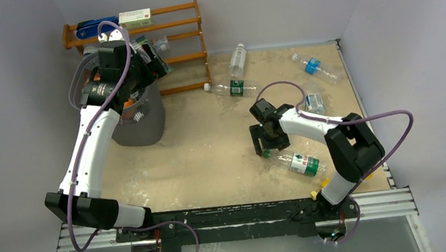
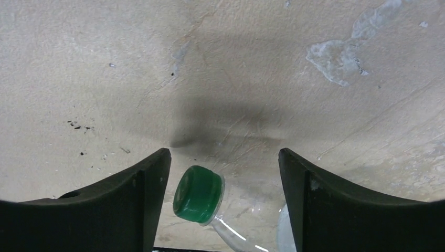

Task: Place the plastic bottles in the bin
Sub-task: Pick up the plastic bottle at the center of the board.

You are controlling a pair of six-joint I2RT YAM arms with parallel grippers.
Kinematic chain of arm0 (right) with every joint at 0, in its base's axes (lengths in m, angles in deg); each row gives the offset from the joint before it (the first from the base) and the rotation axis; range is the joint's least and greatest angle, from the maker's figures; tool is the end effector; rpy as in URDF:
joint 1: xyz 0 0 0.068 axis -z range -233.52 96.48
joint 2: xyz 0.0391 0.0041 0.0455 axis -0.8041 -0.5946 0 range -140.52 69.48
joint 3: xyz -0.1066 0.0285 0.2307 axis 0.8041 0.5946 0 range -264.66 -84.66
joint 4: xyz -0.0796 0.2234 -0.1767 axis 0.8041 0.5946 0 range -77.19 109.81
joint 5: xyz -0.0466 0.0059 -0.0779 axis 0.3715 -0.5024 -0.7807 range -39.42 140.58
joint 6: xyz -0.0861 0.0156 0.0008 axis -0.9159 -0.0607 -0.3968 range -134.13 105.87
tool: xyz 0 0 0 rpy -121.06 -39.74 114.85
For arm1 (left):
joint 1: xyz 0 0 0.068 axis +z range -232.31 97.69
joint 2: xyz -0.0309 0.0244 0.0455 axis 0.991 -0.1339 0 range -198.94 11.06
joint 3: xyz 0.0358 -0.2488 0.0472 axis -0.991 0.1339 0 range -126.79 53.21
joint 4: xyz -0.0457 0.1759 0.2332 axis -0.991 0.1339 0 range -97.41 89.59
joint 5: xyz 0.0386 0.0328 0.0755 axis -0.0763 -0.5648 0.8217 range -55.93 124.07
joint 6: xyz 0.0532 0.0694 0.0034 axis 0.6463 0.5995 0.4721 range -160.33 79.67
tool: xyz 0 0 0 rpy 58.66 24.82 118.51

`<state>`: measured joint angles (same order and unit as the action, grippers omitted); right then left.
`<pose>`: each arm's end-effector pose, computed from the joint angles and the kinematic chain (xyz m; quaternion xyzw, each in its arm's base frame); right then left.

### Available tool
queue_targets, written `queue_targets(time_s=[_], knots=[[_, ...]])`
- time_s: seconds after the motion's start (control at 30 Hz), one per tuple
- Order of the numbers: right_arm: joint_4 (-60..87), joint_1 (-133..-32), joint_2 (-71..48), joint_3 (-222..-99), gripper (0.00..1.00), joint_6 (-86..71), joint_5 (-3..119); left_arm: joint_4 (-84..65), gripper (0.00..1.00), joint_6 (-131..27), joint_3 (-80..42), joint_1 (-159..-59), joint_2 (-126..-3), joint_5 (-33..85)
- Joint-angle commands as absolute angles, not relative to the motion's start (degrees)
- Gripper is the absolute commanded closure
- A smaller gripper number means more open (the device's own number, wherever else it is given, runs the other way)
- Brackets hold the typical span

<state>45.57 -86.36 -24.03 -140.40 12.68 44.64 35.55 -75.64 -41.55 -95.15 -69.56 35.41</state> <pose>0.2940 0.1801 0.0920 -0.0430 0.9834 0.0397 0.1719 0.3618 -0.0805 0.4105 -0.1735 0.8431 -0.1984 0.4687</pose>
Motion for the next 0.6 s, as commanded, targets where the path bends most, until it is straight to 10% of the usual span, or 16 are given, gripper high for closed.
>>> queue_targets(time_s=[0.0,0.3,0.57], knots=[[47.4,-86.1,-23.8,-140.7,0.24,14.3,42.5,33.3,0.11,-75.3,-43.8,-95.8,-70.0,34.6],[42.7,-85.9,-15.9,-146.0,0.0,12.3,45.2,32.8,0.1,-74.7,-42.5,-95.8,-69.1,33.9],[42.8,-85.9,-4.3,-156.9,0.0,13.7,42.8,34.7,0.1,-69.4,-43.0,-106.3,-68.8,31.6]])
